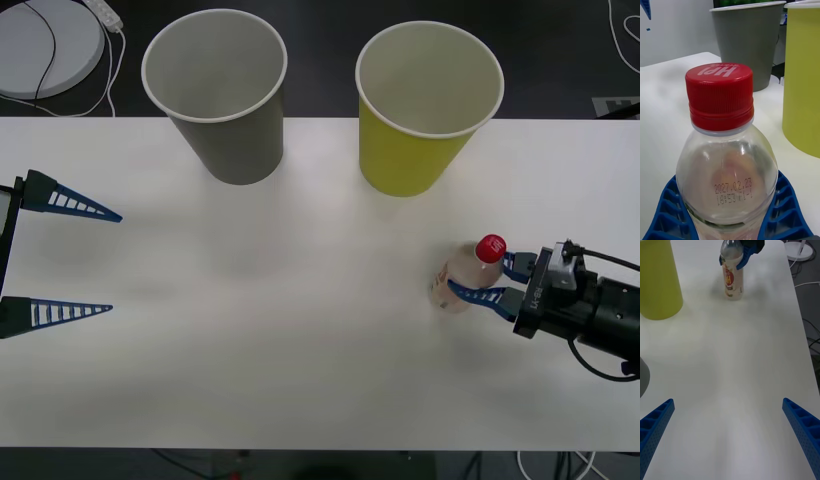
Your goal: Put the can into the green bin and the plastic bottle into the gray bin
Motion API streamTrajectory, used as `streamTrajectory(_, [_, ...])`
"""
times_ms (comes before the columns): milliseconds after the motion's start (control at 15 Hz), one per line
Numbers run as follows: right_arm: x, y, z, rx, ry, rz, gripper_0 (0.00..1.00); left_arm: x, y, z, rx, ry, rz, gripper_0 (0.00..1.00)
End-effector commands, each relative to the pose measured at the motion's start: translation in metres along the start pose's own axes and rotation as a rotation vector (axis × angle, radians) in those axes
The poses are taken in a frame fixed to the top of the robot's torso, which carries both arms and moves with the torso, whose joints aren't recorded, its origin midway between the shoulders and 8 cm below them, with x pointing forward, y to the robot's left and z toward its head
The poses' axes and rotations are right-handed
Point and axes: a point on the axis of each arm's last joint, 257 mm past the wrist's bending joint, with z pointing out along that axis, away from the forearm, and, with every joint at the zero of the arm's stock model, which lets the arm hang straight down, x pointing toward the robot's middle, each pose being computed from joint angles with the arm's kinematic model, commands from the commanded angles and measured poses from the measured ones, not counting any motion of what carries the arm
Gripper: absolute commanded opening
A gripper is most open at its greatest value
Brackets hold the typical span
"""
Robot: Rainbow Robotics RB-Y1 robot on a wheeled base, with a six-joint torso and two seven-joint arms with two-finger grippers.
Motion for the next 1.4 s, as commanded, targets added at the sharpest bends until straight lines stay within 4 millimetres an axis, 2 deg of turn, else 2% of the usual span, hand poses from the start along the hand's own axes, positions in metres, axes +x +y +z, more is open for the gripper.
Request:
streamTrajectory(67, [0.000,0.000,-0.002,-0.003,0.001,0.003,0.00,0.000,0.000,0.000,0.000,0.000,0.000,1.00])
streamTrajectory(400, [-0.008,-0.006,-0.013,0.001,-0.015,0.021,0.00,0.000,0.000,0.000,0.000,0.000,0.000,1.00])
streamTrajectory(800, [-0.017,-0.014,-0.039,0.031,-0.001,0.054,0.00,0.000,0.000,0.000,0.000,0.000,0.000,1.00])
streamTrajectory(1067, [-0.040,-0.014,-0.051,0.073,0.007,0.054,0.00,0.000,0.000,0.000,0.000,0.000,0.000,1.00])
streamTrajectory(1400, [-0.076,-0.003,-0.056,0.064,0.019,0.103,0.00,0.000,0.000,0.000,0.000,0.000,0.000,1.00])
